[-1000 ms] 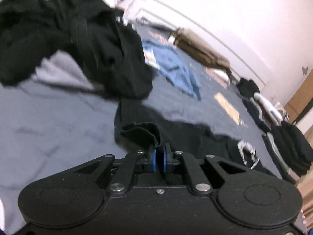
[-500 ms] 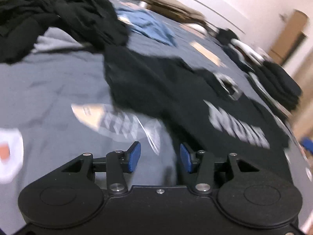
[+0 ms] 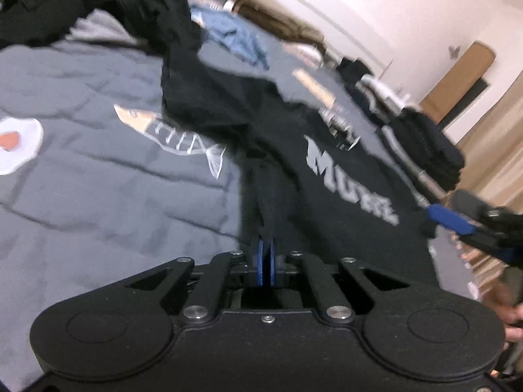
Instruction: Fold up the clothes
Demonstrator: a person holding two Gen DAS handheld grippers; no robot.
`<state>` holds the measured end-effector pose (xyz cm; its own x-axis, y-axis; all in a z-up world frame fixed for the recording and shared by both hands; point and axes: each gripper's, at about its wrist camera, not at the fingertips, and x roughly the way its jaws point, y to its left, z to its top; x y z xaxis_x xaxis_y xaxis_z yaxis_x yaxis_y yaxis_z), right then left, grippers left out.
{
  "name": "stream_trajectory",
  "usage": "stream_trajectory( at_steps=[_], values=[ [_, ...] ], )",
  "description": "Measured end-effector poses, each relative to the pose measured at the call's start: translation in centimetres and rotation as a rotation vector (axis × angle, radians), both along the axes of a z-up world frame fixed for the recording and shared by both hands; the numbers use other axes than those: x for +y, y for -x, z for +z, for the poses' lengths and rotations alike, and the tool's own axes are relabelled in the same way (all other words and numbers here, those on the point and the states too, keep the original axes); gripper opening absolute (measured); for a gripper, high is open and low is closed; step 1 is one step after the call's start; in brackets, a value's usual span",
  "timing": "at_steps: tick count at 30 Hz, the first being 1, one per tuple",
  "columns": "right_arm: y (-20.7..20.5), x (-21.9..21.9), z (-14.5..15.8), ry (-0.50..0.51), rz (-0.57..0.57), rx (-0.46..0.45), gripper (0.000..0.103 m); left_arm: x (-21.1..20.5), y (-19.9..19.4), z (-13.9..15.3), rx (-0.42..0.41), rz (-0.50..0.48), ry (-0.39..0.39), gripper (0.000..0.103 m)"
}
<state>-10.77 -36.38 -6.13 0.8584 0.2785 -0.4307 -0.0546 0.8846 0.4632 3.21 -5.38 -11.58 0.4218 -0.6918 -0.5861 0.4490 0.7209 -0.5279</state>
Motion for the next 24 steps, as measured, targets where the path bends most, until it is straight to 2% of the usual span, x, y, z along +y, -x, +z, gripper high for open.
stream_trajectory(
  at_steps=[3,5,7,10,13,18,21,22,23,24],
  values=[
    [0.2,-0.2,0.5,0.004,0.005,-0.015,0.066,0.3,0.5,0.1,0.022,0.029,-0.079,0.01],
    [0.3,-0.3,0.6,0.004,0.002,-0.014,0.066,1.0,1.1,-0.3,0.041,0.058,-0.113,0.032],
    [0.4,-0.4,0.5,0.004,0.003,-0.007,0.066,2.2,2.5,-0.4,0.042,0.068,-0.102,0.046],
    [0.7,-0.3,0.0,0.009,0.022,0.015,0.066,2.9,5.2,-0.3,0.006,0.037,-0.159,0.048],
    [1.0,0.4,-0.9,0.023,0.044,0.049,0.066,2.9,8.1,-0.3,-0.067,-0.037,-0.217,0.052],
    [1.6,2.1,-2.0,0.074,0.086,0.095,0.066,2.0,11.2,-1.7,-0.156,-0.142,-0.341,0.052],
    [2.1,2.8,-1.7,0.091,0.106,0.087,0.066,1.5,11.9,-2.8,-0.123,-0.211,-0.369,0.052],
    [2.3,2.9,-1.6,0.095,0.112,0.084,0.066,1.3,12.0,-3.2,-0.115,-0.227,-0.383,0.049],
    [2.5,3.1,-1.5,0.098,0.117,0.081,0.066,1.2,12.1,-3.6,-0.1,-0.234,-0.395,0.027],
    [2.6,3.1,-1.5,0.101,0.116,0.082,0.066,1.3,12.0,-3.8,-0.064,-0.225,-0.386,0.019]
  ],
)
